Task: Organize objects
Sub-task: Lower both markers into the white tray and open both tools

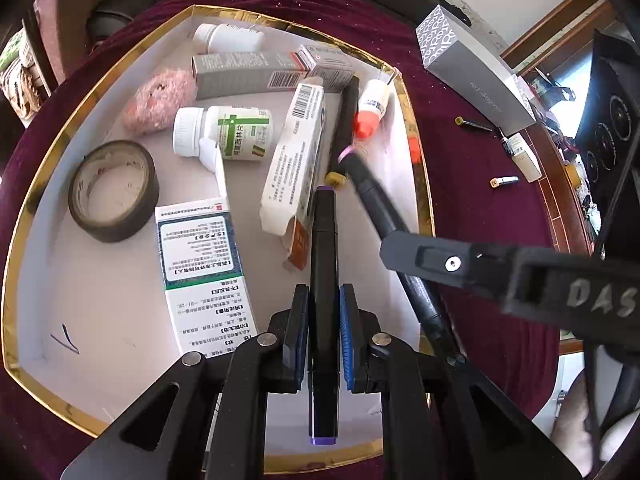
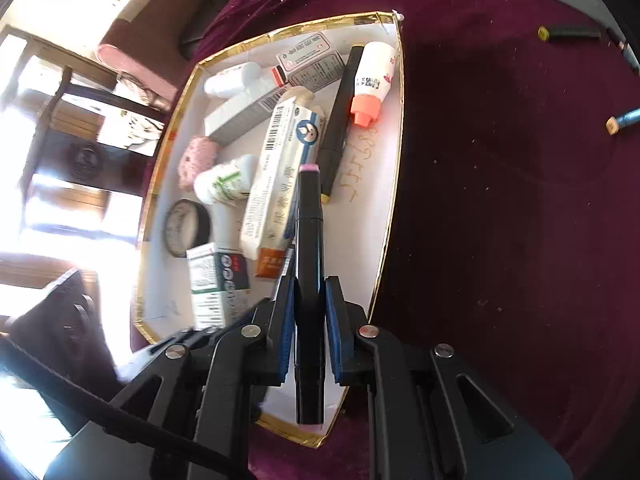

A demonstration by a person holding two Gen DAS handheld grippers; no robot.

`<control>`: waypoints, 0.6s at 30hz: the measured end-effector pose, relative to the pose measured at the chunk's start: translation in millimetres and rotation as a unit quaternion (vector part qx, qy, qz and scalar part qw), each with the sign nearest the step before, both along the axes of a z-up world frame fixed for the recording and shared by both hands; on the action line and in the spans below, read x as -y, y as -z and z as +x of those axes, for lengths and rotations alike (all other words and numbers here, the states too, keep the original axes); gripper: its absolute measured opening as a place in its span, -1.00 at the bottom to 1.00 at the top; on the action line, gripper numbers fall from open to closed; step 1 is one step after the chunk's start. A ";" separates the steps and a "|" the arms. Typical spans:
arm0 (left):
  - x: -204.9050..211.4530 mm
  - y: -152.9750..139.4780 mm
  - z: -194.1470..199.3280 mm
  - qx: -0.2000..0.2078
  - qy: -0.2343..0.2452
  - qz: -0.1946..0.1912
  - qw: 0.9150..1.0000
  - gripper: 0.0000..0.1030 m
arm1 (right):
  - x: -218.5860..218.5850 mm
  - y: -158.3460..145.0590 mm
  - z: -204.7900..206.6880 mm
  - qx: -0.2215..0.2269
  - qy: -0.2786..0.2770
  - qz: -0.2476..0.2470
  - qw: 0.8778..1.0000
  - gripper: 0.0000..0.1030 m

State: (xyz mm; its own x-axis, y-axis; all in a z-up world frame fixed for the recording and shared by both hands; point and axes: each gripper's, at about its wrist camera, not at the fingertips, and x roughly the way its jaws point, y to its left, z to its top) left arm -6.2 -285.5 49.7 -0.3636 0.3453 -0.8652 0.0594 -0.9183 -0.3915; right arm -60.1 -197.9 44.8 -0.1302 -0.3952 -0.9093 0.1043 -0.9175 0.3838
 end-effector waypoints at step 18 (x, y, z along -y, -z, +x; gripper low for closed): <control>22.0 -25.9 16.3 0.003 -0.012 -0.001 1.000 -0.57 | 19.8 11.8 5.5 -0.009 -0.014 0.080 0.997 -0.74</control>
